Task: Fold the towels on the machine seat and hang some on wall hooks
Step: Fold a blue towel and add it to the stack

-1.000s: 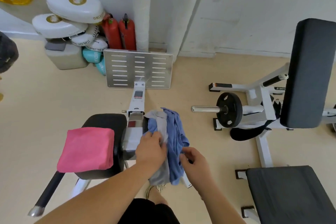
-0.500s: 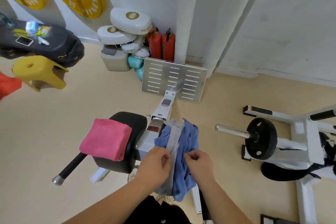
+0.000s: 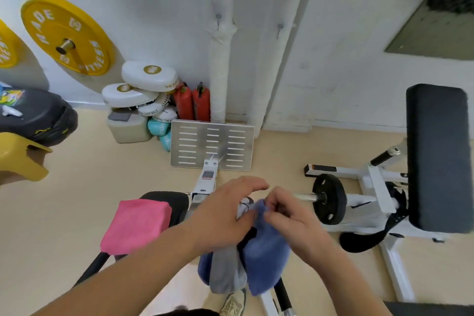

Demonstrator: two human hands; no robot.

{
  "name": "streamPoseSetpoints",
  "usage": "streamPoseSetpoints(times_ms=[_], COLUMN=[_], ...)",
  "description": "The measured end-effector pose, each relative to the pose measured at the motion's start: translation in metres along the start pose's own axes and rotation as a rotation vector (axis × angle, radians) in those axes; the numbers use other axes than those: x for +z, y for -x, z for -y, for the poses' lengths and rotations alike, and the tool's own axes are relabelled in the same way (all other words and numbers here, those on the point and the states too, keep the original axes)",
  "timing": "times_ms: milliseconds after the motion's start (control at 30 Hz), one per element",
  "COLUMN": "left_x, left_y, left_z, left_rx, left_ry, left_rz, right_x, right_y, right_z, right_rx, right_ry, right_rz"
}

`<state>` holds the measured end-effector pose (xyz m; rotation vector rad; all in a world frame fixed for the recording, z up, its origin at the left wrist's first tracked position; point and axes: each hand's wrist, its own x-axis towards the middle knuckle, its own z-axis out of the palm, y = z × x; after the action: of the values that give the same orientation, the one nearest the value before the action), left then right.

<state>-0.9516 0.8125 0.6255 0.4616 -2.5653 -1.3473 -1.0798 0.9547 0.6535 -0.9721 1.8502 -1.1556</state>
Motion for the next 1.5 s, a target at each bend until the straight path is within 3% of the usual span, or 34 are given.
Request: streamPoseSetpoints(times_ms=[133, 300, 433, 533, 633, 833, 1000, 1200, 1300, 1500], left_x=[-0.05, -0.08, -0.086, -0.096, -0.107, -0.132, -0.129, -0.073, -0.054, -0.049], left_y=[0.007, 0.025, 0.045, 0.057, 0.067, 0.088, 0.091, 0.082, 0.082, 0.086], left_z=[-0.044, -0.046, -0.016, -0.006, -0.006, -0.012, -0.029, -0.071, -0.07, -0.064], left_rx=[0.048, 0.065, -0.04, -0.106, -0.188, -0.208, -0.155, 0.174, 0.121, 0.171], left_ry=[0.13, 0.054, -0.108, -0.085, 0.018, 0.236, 0.162, -0.033, 0.029, -0.132], left_rz=[0.139, 0.304, 0.235, 0.158, 0.028, 0.099, 0.072, -0.127, -0.17, -0.287], right_x=[-0.019, -0.023, -0.033, -0.045, -0.037, -0.01, 0.005, 0.037, 0.038, 0.03], right_y=[0.021, 0.041, 0.05, 0.062, 0.071, 0.07, 0.071, 0.085, 0.088, 0.078], right_z=[0.076, 0.118, 0.103, 0.078, 0.05, 0.031, 0.06, 0.095, 0.094, 0.068], right_rx=[-0.089, -0.135, -0.039, 0.109, 0.222, 0.333, 0.208, -0.034, -0.078, -0.047], right_ry=[0.244, 0.408, 0.396, 0.381, 0.417, 0.231, 0.144, 0.025, -0.056, -0.047], right_rz=[0.058, -0.132, -0.487, -0.677, -0.759, -0.793, -0.636, -0.282, -0.223, -0.114])
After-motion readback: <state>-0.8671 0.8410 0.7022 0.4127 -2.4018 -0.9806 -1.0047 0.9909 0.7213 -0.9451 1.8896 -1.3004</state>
